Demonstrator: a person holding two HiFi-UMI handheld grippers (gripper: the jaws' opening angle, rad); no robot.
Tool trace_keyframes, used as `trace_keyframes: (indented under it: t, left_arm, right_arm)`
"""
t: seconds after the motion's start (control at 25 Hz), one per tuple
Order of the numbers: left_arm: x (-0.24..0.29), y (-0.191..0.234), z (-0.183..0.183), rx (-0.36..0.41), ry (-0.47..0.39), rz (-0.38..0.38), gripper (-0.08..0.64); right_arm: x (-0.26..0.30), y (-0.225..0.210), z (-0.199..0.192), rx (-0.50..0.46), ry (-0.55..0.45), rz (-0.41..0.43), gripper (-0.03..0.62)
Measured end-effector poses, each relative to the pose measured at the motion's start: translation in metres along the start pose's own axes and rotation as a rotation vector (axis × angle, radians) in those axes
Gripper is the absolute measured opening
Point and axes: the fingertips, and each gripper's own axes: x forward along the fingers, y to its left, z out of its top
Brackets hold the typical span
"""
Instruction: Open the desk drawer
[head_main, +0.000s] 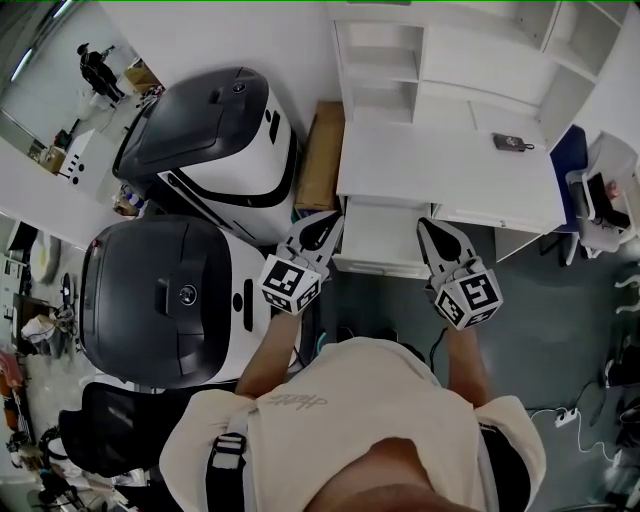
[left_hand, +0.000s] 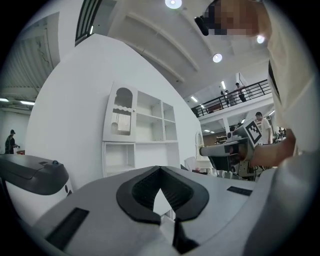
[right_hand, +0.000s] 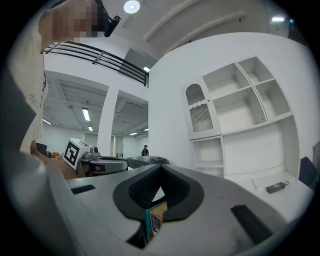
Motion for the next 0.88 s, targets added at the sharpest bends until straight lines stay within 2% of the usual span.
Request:
trace_keyframes:
  t: [0.2,0.88]
  left_arm:
    - [-0.002,-0.001,-0.008,-0.040,0.007,-0.010,0.000]
    - [-0.011,0.008,-0.012,-0.059,0.004,-0.014,0.000]
  right_arm:
    - [0.000,-0.001,-0.003,-0.001,0.011,0.001,-0.008]
    - [0.010,0.008,-0.018,-0.015,0.059,0.015,-0.008]
